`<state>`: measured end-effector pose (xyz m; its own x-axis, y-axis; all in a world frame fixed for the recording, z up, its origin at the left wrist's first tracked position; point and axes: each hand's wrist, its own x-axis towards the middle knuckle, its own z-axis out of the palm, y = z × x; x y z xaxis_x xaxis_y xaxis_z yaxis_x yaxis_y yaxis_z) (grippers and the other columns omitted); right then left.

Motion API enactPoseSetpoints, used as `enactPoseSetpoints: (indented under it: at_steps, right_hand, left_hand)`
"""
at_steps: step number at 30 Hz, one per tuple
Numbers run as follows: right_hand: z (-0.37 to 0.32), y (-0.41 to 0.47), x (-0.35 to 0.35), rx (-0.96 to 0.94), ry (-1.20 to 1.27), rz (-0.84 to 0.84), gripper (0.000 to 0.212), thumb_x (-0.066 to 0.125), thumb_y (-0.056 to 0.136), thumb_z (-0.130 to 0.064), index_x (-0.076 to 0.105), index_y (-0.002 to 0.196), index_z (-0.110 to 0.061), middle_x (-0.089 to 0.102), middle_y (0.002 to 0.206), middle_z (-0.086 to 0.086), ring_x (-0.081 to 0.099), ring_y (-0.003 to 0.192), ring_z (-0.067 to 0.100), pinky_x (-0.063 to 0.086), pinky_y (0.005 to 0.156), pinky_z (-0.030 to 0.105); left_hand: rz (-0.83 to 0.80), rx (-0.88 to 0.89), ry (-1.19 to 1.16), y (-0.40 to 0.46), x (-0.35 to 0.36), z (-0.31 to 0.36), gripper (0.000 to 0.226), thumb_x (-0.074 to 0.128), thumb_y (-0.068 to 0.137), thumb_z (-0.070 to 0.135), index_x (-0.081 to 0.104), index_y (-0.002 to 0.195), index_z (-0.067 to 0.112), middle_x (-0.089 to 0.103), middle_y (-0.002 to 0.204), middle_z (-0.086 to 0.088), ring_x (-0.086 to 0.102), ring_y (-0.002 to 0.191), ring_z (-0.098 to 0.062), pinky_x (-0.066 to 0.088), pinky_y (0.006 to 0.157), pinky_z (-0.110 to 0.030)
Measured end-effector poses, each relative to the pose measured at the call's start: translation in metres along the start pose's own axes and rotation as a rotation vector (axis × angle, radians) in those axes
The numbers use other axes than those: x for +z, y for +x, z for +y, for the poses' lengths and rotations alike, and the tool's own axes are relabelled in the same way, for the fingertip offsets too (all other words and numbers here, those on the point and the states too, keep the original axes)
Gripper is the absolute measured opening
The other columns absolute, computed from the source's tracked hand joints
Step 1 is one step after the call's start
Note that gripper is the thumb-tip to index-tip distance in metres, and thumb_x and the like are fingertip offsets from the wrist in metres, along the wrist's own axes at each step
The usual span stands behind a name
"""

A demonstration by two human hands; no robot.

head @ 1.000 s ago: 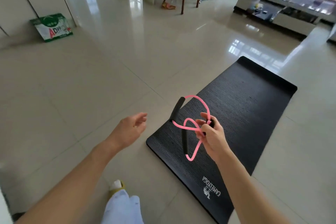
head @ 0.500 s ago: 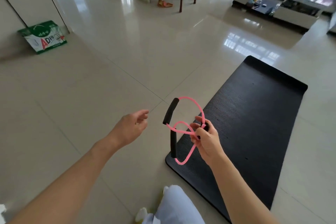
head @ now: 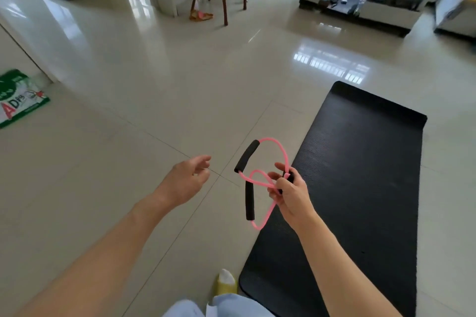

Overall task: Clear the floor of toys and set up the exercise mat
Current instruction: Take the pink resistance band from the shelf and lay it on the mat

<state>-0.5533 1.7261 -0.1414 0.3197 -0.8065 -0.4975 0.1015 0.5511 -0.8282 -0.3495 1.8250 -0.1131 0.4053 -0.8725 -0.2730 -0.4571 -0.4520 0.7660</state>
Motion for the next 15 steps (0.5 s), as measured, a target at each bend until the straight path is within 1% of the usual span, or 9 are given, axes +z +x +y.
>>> enactPoseSetpoints:
  at_steps: [3, 6, 8, 12, 15]
  right_hand:
    - [-0.026, 0.030, 0.007, -0.028, 0.017, 0.035, 0.035, 0.039, 0.086, 0.014, 0.056, 0.102, -0.013, 0.057, 0.088, 0.009, 0.050, 0.060, 0.013, 0.046, 0.050, 0.020]
    - [-0.047, 0.054, 0.010, -0.070, 0.020, 0.071, 0.036, 0.039, 0.087, 0.013, 0.056, 0.103, -0.014, 0.059, 0.089, 0.009, 0.052, 0.063, 0.014, 0.046, 0.055, 0.024]
    - [-0.060, 0.071, 0.011, -0.098, 0.029, 0.124, 0.036, 0.040, 0.086, 0.012, 0.057, 0.103, -0.014, 0.059, 0.089, 0.008, 0.053, 0.066, 0.014, 0.047, 0.059, 0.025]
    - [-0.080, 0.097, 0.016, -0.146, 0.077, 0.231, 0.035, 0.040, 0.087, 0.012, 0.057, 0.103, -0.014, 0.059, 0.092, 0.011, 0.053, 0.073, 0.019, 0.047, 0.063, 0.029]
    - [-0.094, 0.114, 0.024, -0.185, 0.136, 0.347, 0.033, 0.039, 0.089, 0.011, 0.057, 0.103, -0.014, 0.060, 0.091, 0.011, 0.053, 0.073, 0.020, 0.047, 0.066, 0.030]
  left_hand:
    - [-0.045, 0.049, 0.010, 0.046, -0.008, 0.021, 0.041, 0.049, 0.093, 0.013, 0.046, 0.134, 0.012, 0.057, 0.127, -0.004, 0.054, 0.112, -0.013, 0.038, 0.099, -0.024]
    - [-0.095, 0.108, 0.036, 0.087, -0.008, 0.037, 0.041, 0.049, 0.093, 0.012, 0.046, 0.134, 0.010, 0.058, 0.127, -0.007, 0.055, 0.113, -0.017, 0.039, 0.100, -0.026]
    - [-0.145, 0.151, 0.055, 0.121, -0.006, 0.046, 0.041, 0.050, 0.092, 0.011, 0.047, 0.133, 0.010, 0.058, 0.126, -0.008, 0.056, 0.112, -0.019, 0.040, 0.101, -0.030]
    - [-0.262, 0.245, 0.079, 0.182, -0.002, 0.063, 0.041, 0.049, 0.092, 0.009, 0.047, 0.133, 0.009, 0.058, 0.126, -0.011, 0.056, 0.111, -0.020, 0.041, 0.100, -0.030]
    - [-0.369, 0.335, 0.115, 0.229, -0.003, 0.077, 0.042, 0.049, 0.093, 0.010, 0.046, 0.134, 0.010, 0.058, 0.126, -0.009, 0.055, 0.108, -0.015, 0.040, 0.099, -0.029]
